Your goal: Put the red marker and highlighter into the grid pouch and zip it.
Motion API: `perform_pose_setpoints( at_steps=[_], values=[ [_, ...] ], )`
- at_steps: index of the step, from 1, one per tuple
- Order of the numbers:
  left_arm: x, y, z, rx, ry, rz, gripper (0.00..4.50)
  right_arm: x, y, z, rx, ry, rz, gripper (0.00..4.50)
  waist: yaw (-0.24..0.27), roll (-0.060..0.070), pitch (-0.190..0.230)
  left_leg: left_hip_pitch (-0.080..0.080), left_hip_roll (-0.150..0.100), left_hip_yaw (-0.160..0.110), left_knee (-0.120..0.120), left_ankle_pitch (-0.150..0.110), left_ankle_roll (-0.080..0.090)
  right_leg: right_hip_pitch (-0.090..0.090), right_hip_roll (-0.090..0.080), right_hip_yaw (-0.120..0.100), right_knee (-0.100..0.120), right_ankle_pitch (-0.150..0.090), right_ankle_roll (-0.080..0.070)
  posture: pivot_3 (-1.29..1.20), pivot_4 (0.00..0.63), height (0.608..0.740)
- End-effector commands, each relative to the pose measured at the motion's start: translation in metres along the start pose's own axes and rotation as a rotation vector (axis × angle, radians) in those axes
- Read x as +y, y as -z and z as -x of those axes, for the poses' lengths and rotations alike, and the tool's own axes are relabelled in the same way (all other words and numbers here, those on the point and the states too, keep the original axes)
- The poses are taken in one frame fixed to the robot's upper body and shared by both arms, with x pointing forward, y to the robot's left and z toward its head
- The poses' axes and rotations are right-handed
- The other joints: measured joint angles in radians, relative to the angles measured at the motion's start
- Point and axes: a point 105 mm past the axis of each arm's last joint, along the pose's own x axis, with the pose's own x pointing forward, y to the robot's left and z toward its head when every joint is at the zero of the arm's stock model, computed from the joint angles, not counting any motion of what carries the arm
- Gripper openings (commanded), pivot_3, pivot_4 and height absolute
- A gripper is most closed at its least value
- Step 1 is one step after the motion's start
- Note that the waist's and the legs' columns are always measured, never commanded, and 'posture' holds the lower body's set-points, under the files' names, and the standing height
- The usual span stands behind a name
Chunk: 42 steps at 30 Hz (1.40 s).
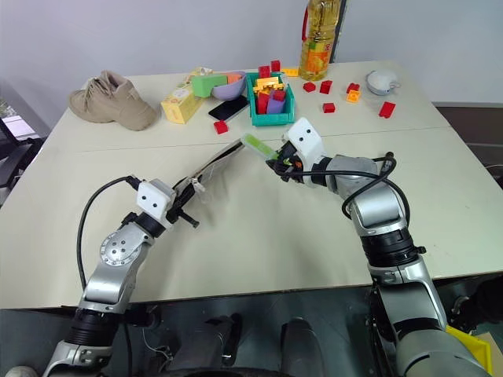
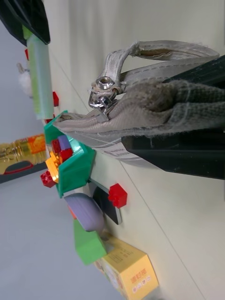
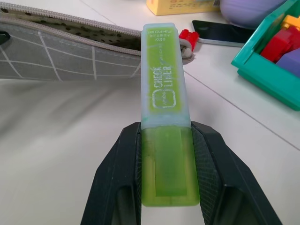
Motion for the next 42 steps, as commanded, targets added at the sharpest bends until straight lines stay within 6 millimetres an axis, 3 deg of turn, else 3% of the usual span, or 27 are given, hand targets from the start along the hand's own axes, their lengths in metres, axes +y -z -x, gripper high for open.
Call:
perform_pose_setpoints(
  at_steps=[1,8,12,17,25,26,29,31,33,35,38,40,42],
  values=[
    [-0.001,-0.019,-0.003,-0.073,0.009,-0.020,0.00,0.006,-0.014,0.000,-0.040,-0.021,0.043,0.91,-0.001,0.000,0.000,0.000,0.000,0.000,0.000,0.000,0.000,0.000,0.000,0.000,0.000,0.000,0.000,0.00,0.150,0.740],
    [-0.011,-0.022,-0.001,-0.081,0.068,-0.068,0.00,0.013,-0.009,-0.001,0.008,-0.060,0.098,0.91,0.000,0.000,0.000,0.000,0.000,0.000,0.000,0.000,0.000,0.000,0.000,0.000,0.000,0.000,0.000,0.00,0.150,0.740],
    [-0.024,-0.021,0.004,-0.078,0.212,-0.229,0.00,0.027,0.001,0.008,0.101,-0.174,0.279,0.91,0.001,0.000,0.000,0.000,0.000,0.000,0.000,0.000,0.000,0.000,0.000,0.000,0.000,0.000,0.000,0.00,0.150,0.740],
    [-0.043,-0.016,0.014,-0.073,0.414,-0.348,0.00,0.044,0.006,0.012,0.139,-0.294,0.382,0.91,-0.002,0.000,0.000,0.000,0.000,0.000,0.000,0.000,0.000,0.000,0.000,0.000,-0.001,0.000,0.000,0.00,0.150,0.740],
    [-0.048,-0.019,0.017,-0.099,0.517,-0.361,0.00,0.058,-0.008,0.003,0.095,-0.358,0.411,0.91,0.001,0.000,0.000,0.000,0.000,0.000,0.000,0.000,0.000,0.000,0.000,0.000,-0.001,0.000,0.000,0.00,0.150,0.740],
    [-0.046,-0.019,0.016,-0.098,0.502,-0.354,0.00,0.057,-0.008,0.004,0.093,-0.355,0.410,1.71,0.001,0.000,0.000,0.000,0.000,0.000,0.000,0.000,0.000,0.000,0.000,0.000,-0.001,0.000,0.000,0.00,0.150,0.740],
    [-0.040,-0.019,0.013,-0.091,0.461,-0.335,0.00,0.050,-0.009,0.010,0.086,-0.325,0.413,2.84,0.001,0.000,0.000,0.000,0.000,0.000,0.000,0.000,0.000,0.000,0.000,0.000,-0.001,0.000,0.000,0.00,0.150,0.740],
    [-0.035,-0.017,0.012,-0.078,0.420,-0.325,0.00,0.042,-0.013,0.020,0.059,-0.298,0.389,3.82,0.002,0.000,0.000,-0.001,0.000,-0.001,0.000,0.000,0.000,0.000,0.000,-0.001,-0.001,0.000,0.000,0.00,0.150,0.740],
    [-0.029,-0.014,0.009,-0.063,0.361,-0.308,0.00,0.030,-0.017,0.034,0.017,-0.259,0.319,3.82,0.004,0.000,0.000,-0.001,0.000,-0.001,0.000,0.000,0.000,0.000,0.000,-0.001,-0.001,0.000,0.000,0.00,0.150,0.740],
    [-0.021,-0.012,0.005,-0.052,0.276,-0.281,0.00,0.003,-0.019,0.048,-0.022,-0.148,0.177,3.82,0.004,-0.001,0.000,-0.001,0.000,-0.001,0.000,0.000,0.000,0.001,0.000,-0.001,-0.001,0.000,0.000,0.00,0.150,0.740],
    [-0.016,-0.010,-0.001,-0.040,0.196,-0.260,0.00,-0.047,0.004,0.065,0.017,0.094,0.043,3.82,0.004,-0.001,0.000,0.000,0.000,-0.001,0.001,0.000,0.000,0.001,0.000,-0.001,-0.001,0.000,0.000,0.00,0.150,0.740],
    [-0.019,-0.009,-0.006,-0.038,0.168,-0.242,0.00,-0.087,0.028,0.084,0.071,0.308,-0.106,4.38,0.004,-0.001,0.000,0.000,0.000,-0.001,0.001,0.000,0.000,0.002,0.000,-0.001,-0.001,0.000,0.000,0.00,0.150,0.740],
    [-0.022,-0.008,-0.010,-0.040,0.155,-0.227,0.00,-0.111,0.046,0.102,0.117,0.464,-0.191,4.47,0.006,-0.001,0.000,0.000,-0.001,-0.001,0.001,0.000,0.000,0.002,0.000,-0.001,-0.001,0.000,0.000,0.00,0.150,0.740]
  ],
)
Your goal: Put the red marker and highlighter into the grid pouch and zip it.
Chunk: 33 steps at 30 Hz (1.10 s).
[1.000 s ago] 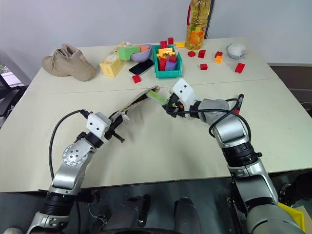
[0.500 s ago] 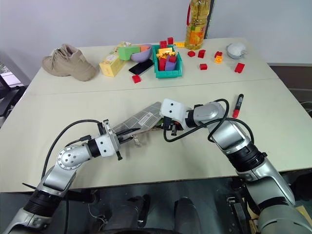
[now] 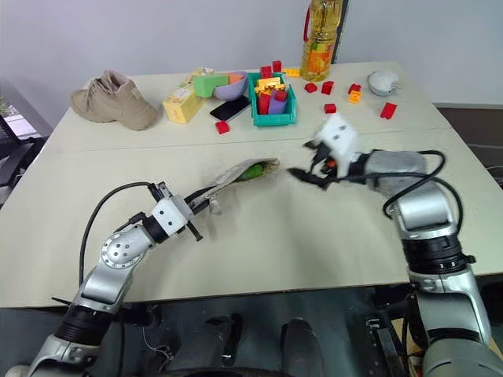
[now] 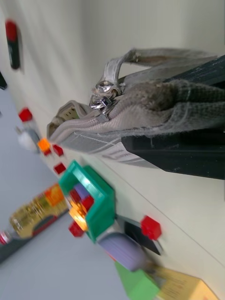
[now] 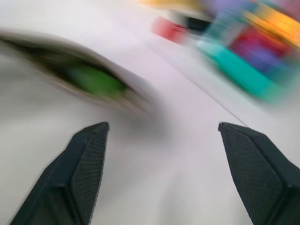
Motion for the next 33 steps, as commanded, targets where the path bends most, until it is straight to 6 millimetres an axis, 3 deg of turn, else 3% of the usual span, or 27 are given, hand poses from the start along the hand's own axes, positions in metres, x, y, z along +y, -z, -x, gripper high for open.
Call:
perform_pose_setpoints(
  at_steps=[1,3,6,13,16,18,22,25,26,30,33],
  values=[
    [0.006,-0.005,-0.005,-0.014,-0.047,-0.004,0.00,-0.051,0.016,0.020,0.051,0.277,-0.099,4.47,-0.002,0.000,0.000,0.000,0.000,0.000,0.000,0.000,0.000,0.000,0.000,0.000,0.000,0.000,0.000,0.00,0.150,0.740],
    [0.000,-0.005,-0.009,-0.019,-0.038,0.008,0.00,-0.073,0.033,0.029,0.103,0.438,-0.161,4.47,-0.006,0.000,0.000,0.000,0.000,0.001,0.000,0.000,0.000,-0.001,0.000,0.001,0.000,0.000,0.000,0.00,0.150,0.740],
    [-0.006,-0.006,-0.014,-0.031,-0.018,0.026,0.00,-0.086,0.056,0.035,0.139,0.561,-0.276,4.47,-0.007,0.000,0.000,0.000,0.001,0.002,0.000,0.000,0.000,-0.001,0.000,0.001,0.000,0.000,0.000,0.00,0.150,0.740],
    [-0.012,-0.012,-0.023,-0.063,0.007,0.031,0.00,-0.082,0.095,0.025,0.200,0.647,-0.481,4.47,-0.007,0.001,0.000,0.000,0.001,0.004,0.000,0.000,0.000,-0.001,0.000,0.002,0.001,0.000,0.000,0.00,0.150,0.740],
    [-0.011,-0.012,-0.022,-0.064,0.000,0.028,0.00,-0.079,0.098,0.021,0.199,0.638,-0.489,3.60,-0.008,0.001,0.000,0.000,0.001,0.005,0.000,0.000,0.000,-0.001,0.000,0.002,0.001,0.000,0.000,0.00,0.150,0.740],
    [-0.009,-0.011,-0.021,-0.058,-0.012,0.027,0.00,-0.079,0.099,0.020,0.202,0.638,-0.479,2.60,-0.008,0.001,0.000,0.001,0.001,0.005,0.000,0.000,0.000,-0.001,0.000,0.002,0.001,0.000,0.000,0.00,0.150,0.740],
    [-0.005,-0.008,-0.018,-0.045,-0.039,0.039,0.00,-0.079,0.086,0.017,0.170,0.615,-0.408,0.46,-0.008,0.001,0.000,0.001,0.001,0.005,0.001,0.000,0.001,0.000,0.000,0.002,0.001,0.000,0.000,0.00,0.150,0.740],
    [0.001,-0.007,-0.017,-0.045,-0.071,0.064,0.00,-0.067,0.055,0.009,0.109,0.508,-0.175,0.36,-0.011,0.001,0.000,0.001,0.001,0.005,0.001,0.000,0.001,-0.001,0.000,0.002,0.001,0.000,0.000,0.00,0.150,0.740],
    [0.004,-0.008,-0.017,-0.051,-0.082,0.076,0.00,-0.054,0.036,0.004,0.070,0.422,-0.027,0.36,-0.011,0.001,0.000,0.001,0.001,0.005,0.001,0.000,0.001,-0.001,0.000,0.002,0.001,0.000,0.000,0.00,0.150,0.740],
    [0.010,-0.011,-0.017,-0.067,-0.091,0.092,0.00,0.001,-0.008,0.000,-0.052,0.112,0.301,0.36,-0.013,0.002,0.000,0.000,0.001,0.006,0.001,0.000,0.001,-0.002,0.000,0.003,0.001,0.000,0.001,0.00,0.150,0.740],
    [0.011,-0.012,-0.017,-0.075,-0.080,0.090,0.00,0.035,-0.020,0.005,-0.086,-0.063,0.418,0.36,-0.008,0.001,0.000,0.000,0.001,0.006,0.001,0.000,0.001,-0.001,0.000,0.003,0.001,0.000,0.001,0.00,0.150,0.740]
  ],
)
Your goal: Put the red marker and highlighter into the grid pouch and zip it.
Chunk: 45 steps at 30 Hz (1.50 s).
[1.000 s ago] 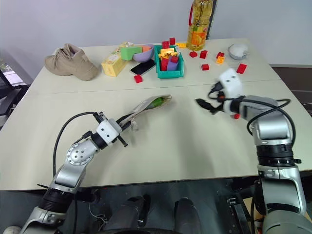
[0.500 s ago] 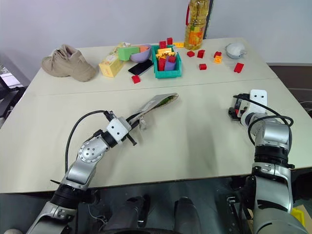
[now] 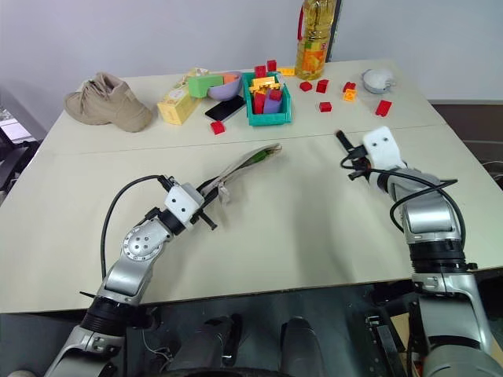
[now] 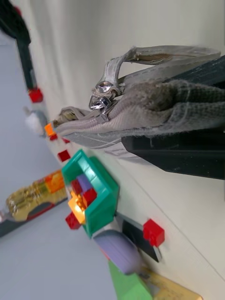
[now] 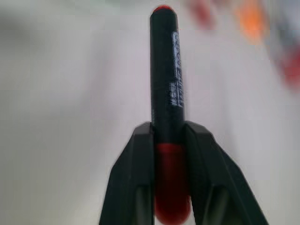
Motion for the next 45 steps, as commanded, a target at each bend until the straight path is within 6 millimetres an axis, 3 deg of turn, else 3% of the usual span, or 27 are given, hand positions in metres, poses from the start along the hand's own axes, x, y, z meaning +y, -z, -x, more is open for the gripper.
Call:
perform_pose_setpoints(
  at_steps=[1,12,21,26,30,33,35,37,38,41,45],
  values=[
    [0.009,-0.011,0.000,-0.046,-0.010,-0.016,0.00,0.030,-0.033,0.007,-0.110,-0.174,0.143,0.36,0.002,-0.001,0.000,0.000,0.000,0.000,0.000,0.000,0.000,0.000,0.000,0.000,0.000,0.000,0.000,0.00,0.150,0.740],
    [0.005,-0.015,0.000,-0.063,0.012,-0.015,0.00,0.052,-0.031,0.005,-0.080,-0.280,0.235,0.36,0.005,-0.001,0.000,-0.001,0.000,-0.001,0.007,-0.002,0.002,0.002,0.000,0.000,0.000,0.000,0.001,0.00,0.150,0.740],
    [-0.018,-0.023,-0.002,-0.095,0.187,-0.085,0.00,0.064,-0.032,-0.001,-0.028,-0.354,0.551,0.36,0.005,-0.001,0.000,-0.002,0.000,-0.001,0.008,-0.002,0.003,0.001,0.000,0.000,0.000,0.000,0.001,0.00,0.150,0.740],
    [-0.025,-0.024,0.001,-0.102,0.279,-0.101,0.00,0.081,-0.051,-0.007,-0.086,-0.422,0.730,0.36,0.004,-0.001,0.000,-0.002,0.000,-0.001,0.008,-0.002,0.003,0.001,0.000,0.000,0.000,0.000,0.001,0.00,0.150,0.740],
    [-0.025,-0.024,0.002,-0.099,0.298,-0.103,0.00,0.090,-0.060,-0.011,-0.122,-0.457,0.748,0.36,0.003,-0.001,0.000,-0.003,0.000,-0.001,0.008,-0.002,0.003,0.001,0.000,0.000,0.000,0.000,0.001,0.00,0.150,0.740],
    [-0.022,-0.023,0.002,-0.093,0.281,-0.095,0.00,0.091,-0.063,-0.012,-0.131,-0.460,0.743,1.73,0.006,-0.001,0.000,-0.003,-0.001,-0.001,0.009,-0.002,0.003,0.001,0.000,0.000,0.000,0.000,0.001,0.00,0.150,0.740],
    [-0.020,-0.022,0.002,-0.090,0.261,-0.081,0.00,0.089,-0.065,-0.012,-0.138,-0.446,0.738,2.95,0.005,-0.001,0.000,-0.004,-0.001,-0.001,0.010,-0.003,0.003,0.001,0.000,0.000,0.000,0.000,0.001,0.00,0.150,0.740],
    [-0.017,-0.022,0.002,-0.088,0.235,-0.058,0.00,0.083,-0.070,-0.012,-0.154,-0.405,0.728,4.00,0.005,-0.001,0.000,-0.004,-0.001,-0.001,0.010,-0.003,0.003,0.001,0.000,0.000,0.000,0.001,0.001,0.00,0.150,0.740],
    [-0.015,-0.022,0.002,-0.088,0.218,-0.042,0.00,0.076,-0.075,-0.010,-0.167,-0.379,0.693,4.32,0.005,-0.001,0.000,-0.004,-0.001,-0.002,0.010,-0.003,0.003,0.001,0.000,0.000,0.000,0.001,0.001,0.00,0.150,0.740],
    [-0.004,-0.024,-0.004,-0.089,0.139,0.028,0.00,0.055,-0.095,0.006,-0.257,-0.340,0.442,4.32,0.006,-0.001,0.000,-0.004,-0.001,-0.002,0.010,-0.003,0.003,0.001,0.000,0.000,0.000,0.001,0.001,0.00,0.150,0.740],
    [0.008,-0.029,-0.015,-0.106,0.052,0.103,0.00,0.051,-0.105,0.026,-0.336,-0.394,0.185,4.32,0.007,-0.001,0.000,-0.006,-0.001,-0.004,0.012,-0.003,0.003,0.001,0.000,-0.002,0.000,0.001,0.001,0.00,0.150,0.740]
  ],
)
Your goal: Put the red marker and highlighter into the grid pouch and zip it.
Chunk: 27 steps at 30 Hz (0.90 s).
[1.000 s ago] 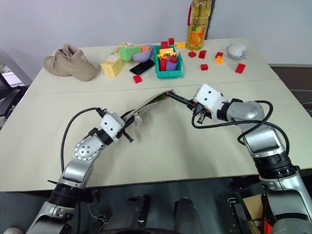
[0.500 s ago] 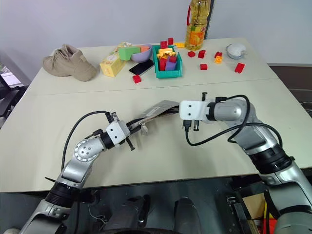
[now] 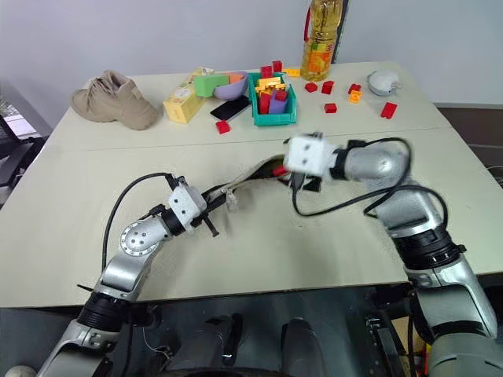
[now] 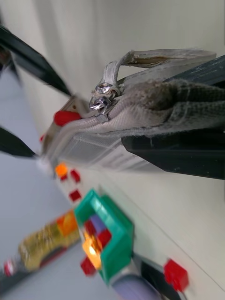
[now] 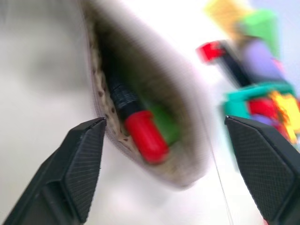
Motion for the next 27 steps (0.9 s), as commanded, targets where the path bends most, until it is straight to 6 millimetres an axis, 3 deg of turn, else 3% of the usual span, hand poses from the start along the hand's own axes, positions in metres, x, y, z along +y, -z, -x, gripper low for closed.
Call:
perform_pose_setpoints(
  at_steps=[1,3,7,10,16,19,26,27],
  values=[
    [0.020,-0.019,-0.008,-0.072,-0.105,0.041,0.00,-0.005,-0.027,0.018,-0.161,0.012,-0.167,4.32,-0.001,0.000,0.000,0.000,0.000,0.000,0.000,0.000,0.000,0.000,0.000,0.000,0.000,0.000,0.000,0.00,0.150,0.740],
    [0.025,-0.023,-0.015,-0.096,-0.149,0.090,0.00,-0.002,-0.027,0.019,-0.197,0.010,-0.282,4.32,-0.001,0.000,0.000,0.000,0.000,0.000,0.000,0.000,0.000,0.000,0.000,0.000,0.000,0.000,0.000,0.00,0.150,0.740],
    [0.031,-0.032,-0.031,-0.155,-0.214,0.215,0.00,0.032,-0.018,0.002,-0.203,-0.066,-0.444,4.32,0.000,0.000,0.000,-0.001,0.000,-0.001,0.002,0.000,0.001,0.001,0.000,-0.001,0.000,0.000,0.000,0.00,0.150,0.740],
    [0.031,-0.035,-0.038,-0.177,-0.233,0.279,0.00,0.039,-0.019,-0.022,-0.232,-0.009,-0.558,4.32,-0.010,0.000,0.000,-0.001,0.000,0.000,0.001,0.000,0.000,0.000,0.000,-0.001,0.000,0.000,0.000,0.00,0.150,0.740],
    [0.026,-0.038,-0.043,-0.185,-0.220,0.303,0.00,0.046,-0.027,-0.048,-0.241,0.024,-0.594,4.32,-0.005,0.000,0.000,-0.001,-0.001,0.001,0.002,0.000,0.000,-0.002,0.000,0.000,0.003,0.000,0.000,0.00,0.150,0.740],
    [0.024,-0.038,-0.043,-0.184,-0.217,0.304,0.00,0.046,-0.028,-0.055,-0.244,0.033,-0.601,3.52,-0.003,0.000,0.000,-0.001,-0.001,0.000,0.002,0.000,0.000,-0.002,0.000,0.000,0.003,0.000,0.000,0.00,0.150,0.740],
    [0.025,-0.035,-0.035,-0.172,-0.231,0.295,0.00,0.030,-0.026,-0.054,-0.262,0.083,-0.626,0.06,-0.005,0.000,0.000,-0.001,-0.001,0.000,0.002,0.000,0.000,-0.002,0.000,0.000,0.003,0.000,0.000,0.00,0.150,0.740],
    [0.026,-0.034,-0.033,-0.167,-0.234,0.288,0.00,0.027,-0.026,-0.053,-0.261,0.093,-0.620,0.06,-0.007,0.000,0.000,-0.001,-0.001,0.000,0.002,0.000,0.000,-0.002,0.000,0.000,0.003,0.000,0.000,0.00,0.150,0.740]
  ],
)
